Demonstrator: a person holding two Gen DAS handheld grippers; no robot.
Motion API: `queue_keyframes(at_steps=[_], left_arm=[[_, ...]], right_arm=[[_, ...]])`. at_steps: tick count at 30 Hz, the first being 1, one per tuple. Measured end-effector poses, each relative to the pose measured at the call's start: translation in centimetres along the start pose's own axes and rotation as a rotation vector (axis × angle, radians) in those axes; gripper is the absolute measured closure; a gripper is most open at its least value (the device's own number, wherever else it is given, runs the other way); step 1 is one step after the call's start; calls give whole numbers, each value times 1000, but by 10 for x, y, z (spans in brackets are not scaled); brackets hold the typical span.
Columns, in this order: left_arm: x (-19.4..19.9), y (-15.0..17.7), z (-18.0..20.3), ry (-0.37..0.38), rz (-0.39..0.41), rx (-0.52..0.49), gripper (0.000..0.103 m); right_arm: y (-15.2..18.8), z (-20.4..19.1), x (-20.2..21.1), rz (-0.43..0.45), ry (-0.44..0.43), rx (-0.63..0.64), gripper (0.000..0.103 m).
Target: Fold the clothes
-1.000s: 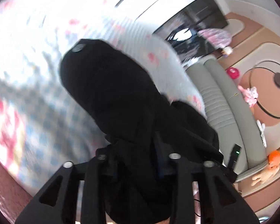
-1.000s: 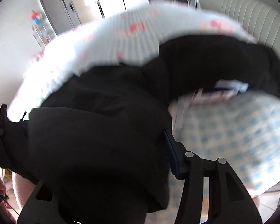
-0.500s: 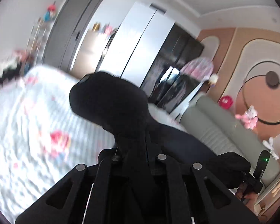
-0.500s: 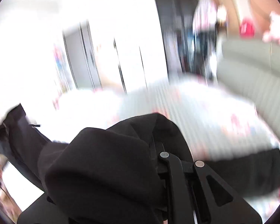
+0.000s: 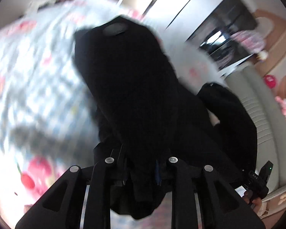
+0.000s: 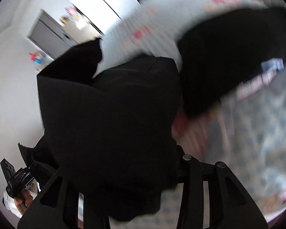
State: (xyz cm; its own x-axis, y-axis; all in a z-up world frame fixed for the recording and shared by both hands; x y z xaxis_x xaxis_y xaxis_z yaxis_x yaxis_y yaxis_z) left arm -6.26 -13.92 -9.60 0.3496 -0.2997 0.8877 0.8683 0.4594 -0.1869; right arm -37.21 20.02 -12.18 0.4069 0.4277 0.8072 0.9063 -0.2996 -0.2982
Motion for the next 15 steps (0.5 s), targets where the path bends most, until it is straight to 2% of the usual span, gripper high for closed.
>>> queue_keyframes(at_steps=[2, 3, 5, 6, 7, 8, 9, 10, 12, 15], left_arm=[[-3, 22, -8, 20, 20, 16, 81], [-1, 32, -11, 35, 40, 21, 76], [29, 34, 3, 17, 161, -7, 74], [46, 34, 12, 6, 226, -23, 71], [61, 33, 25, -3, 292, -49, 64], [69, 33, 44, 5, 337, -98, 60], [77, 33, 64, 17, 377, -152, 51], [73, 35, 88, 53, 371, -226, 47], [46, 43, 133, 114, 300, -342, 47], [-9, 60, 190, 153, 192, -468, 47]], right_arm=[[38, 47, -29, -99, 45, -69, 63], [45, 49, -19, -79, 40, -60, 63], [57, 54, 1, -41, 34, -36, 58], [57, 50, 13, -17, 61, 2, 54], [56, 44, 25, 14, 99, 52, 54], [60, 34, 37, 50, 142, 106, 54], [64, 19, 49, 89, 193, 160, 54], [64, 8, 57, 130, 238, 209, 53], [71, -22, 67, 181, 279, 296, 50], [74, -51, 58, 168, 278, 373, 50]])
Point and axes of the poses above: each gripper's, at about its wrist camera, not at the fingertips, and x roughly against the way its jaws point, z to its right, y to its underside, the point moved 8 cm from there along -x, roughly the way its jaws point, and after that the axes turned 7 degrees about -z, right-handed, at the moved point
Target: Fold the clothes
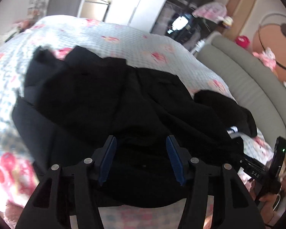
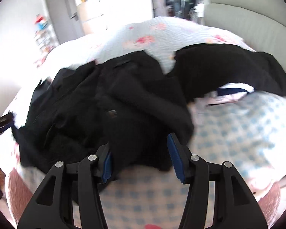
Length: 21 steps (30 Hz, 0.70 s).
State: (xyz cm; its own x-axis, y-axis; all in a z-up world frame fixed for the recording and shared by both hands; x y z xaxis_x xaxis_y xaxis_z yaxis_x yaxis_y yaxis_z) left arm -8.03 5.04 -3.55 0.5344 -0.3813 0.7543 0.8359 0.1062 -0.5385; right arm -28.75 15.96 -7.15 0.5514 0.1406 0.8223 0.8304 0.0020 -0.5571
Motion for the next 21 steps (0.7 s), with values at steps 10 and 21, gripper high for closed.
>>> queue_keyframes(at_steps=[10, 21], left_arm=[[-119, 97, -4, -108, -390, 21, 54], [-68, 85, 33, 37, -220, 20, 53]], right_arm=[[36, -13, -48, -134, -126, -9, 46], [78, -30, -86, -276, -137, -67, 32]])
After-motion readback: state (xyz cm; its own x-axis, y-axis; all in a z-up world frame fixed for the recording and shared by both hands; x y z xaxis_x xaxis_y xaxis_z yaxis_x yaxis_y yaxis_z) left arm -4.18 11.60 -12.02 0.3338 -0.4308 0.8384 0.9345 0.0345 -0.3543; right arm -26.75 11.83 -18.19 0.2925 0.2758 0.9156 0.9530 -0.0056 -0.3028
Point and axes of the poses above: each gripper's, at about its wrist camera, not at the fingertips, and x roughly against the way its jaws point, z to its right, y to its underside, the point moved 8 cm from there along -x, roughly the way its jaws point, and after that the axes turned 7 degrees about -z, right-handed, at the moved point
